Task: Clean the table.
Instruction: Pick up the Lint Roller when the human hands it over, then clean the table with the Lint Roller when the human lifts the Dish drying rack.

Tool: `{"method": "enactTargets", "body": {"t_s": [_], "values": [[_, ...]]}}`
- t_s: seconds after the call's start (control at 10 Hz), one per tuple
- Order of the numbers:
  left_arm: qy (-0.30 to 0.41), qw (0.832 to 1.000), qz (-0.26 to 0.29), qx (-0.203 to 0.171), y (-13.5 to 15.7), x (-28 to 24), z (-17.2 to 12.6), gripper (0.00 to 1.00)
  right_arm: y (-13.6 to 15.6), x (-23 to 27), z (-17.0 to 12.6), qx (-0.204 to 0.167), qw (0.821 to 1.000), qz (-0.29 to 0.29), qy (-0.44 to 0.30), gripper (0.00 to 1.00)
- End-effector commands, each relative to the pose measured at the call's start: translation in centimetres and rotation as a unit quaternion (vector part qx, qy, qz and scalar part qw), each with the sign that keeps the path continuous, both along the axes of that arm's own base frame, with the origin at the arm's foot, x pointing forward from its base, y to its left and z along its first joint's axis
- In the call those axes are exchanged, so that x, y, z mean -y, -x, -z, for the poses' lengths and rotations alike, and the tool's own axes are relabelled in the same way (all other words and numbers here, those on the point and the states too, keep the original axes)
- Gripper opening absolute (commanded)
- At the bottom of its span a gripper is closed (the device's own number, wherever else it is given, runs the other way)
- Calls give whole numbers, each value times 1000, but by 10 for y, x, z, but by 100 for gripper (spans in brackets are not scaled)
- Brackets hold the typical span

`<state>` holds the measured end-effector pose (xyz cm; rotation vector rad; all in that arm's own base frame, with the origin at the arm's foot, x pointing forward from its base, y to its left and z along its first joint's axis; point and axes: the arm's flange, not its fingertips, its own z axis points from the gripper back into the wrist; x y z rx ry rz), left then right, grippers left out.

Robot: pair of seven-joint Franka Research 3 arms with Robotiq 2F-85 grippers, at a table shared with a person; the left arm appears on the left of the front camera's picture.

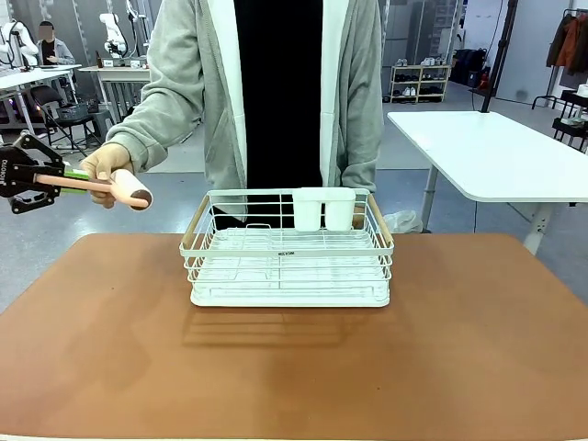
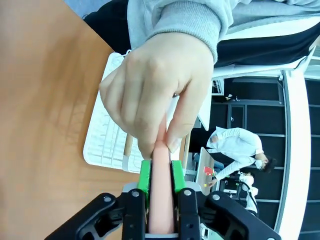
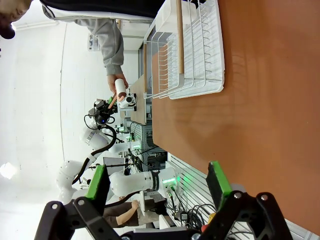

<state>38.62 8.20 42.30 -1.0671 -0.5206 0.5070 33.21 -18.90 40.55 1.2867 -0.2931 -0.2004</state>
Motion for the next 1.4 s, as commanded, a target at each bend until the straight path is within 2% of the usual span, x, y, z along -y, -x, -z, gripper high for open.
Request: {"method": "enactTargets", "body": {"t_s": [0.0, 0.1, 0.2, 0.3, 1.3], "values": [[6, 1000, -2, 23, 36, 14, 16, 6, 2, -1, -1, 12, 1000, -1, -4, 100], [7, 1000, -2, 23, 36, 13, 16, 0, 2, -1, -1, 12, 1000, -1, -4, 100], [8, 1000, -5, 23, 36, 12, 17, 0, 2, -1, -1, 12, 1000, -1, -4, 100], [1, 1000, -1, 1, 0, 0, -1, 0, 2, -1, -1, 12, 1000, -1, -4, 100], [1, 1000, -1, 1, 0, 0, -1, 0, 2, -1, -1, 12, 1000, -1, -4, 100]]}}
